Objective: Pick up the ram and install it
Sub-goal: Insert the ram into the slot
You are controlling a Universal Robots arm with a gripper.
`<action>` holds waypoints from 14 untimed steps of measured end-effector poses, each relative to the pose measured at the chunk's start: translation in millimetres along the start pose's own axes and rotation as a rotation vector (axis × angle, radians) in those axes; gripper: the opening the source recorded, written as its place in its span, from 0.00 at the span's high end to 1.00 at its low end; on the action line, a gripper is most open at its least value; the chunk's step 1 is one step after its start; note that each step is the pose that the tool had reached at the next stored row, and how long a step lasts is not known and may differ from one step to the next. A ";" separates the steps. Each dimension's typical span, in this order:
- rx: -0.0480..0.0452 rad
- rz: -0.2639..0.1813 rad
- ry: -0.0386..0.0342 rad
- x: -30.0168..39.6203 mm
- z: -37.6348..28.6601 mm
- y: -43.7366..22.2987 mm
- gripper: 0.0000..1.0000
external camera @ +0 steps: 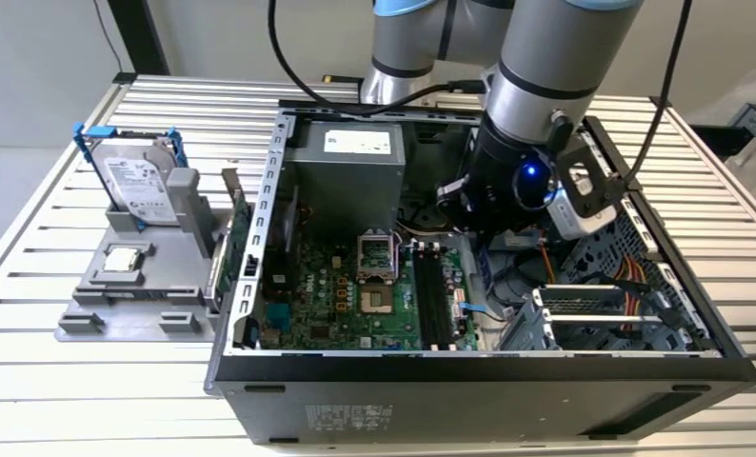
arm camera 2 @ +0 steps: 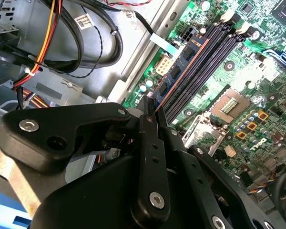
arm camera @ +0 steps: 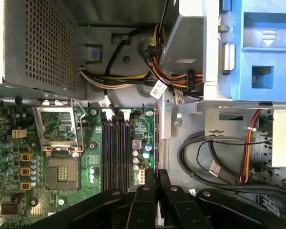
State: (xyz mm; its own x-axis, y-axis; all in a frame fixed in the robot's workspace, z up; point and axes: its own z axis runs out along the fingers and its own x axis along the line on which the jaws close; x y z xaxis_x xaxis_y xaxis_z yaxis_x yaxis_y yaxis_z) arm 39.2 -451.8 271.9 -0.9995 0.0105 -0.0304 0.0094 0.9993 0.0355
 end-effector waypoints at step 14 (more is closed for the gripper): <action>0.0041 0.000 0.0097 0.1 3.3 -0.1 1.00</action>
State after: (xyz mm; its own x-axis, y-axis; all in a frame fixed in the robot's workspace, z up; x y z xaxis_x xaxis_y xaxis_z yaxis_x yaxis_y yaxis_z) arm 39.2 -451.8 268.6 -0.9997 0.0104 -0.0207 0.0097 0.9995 0.0313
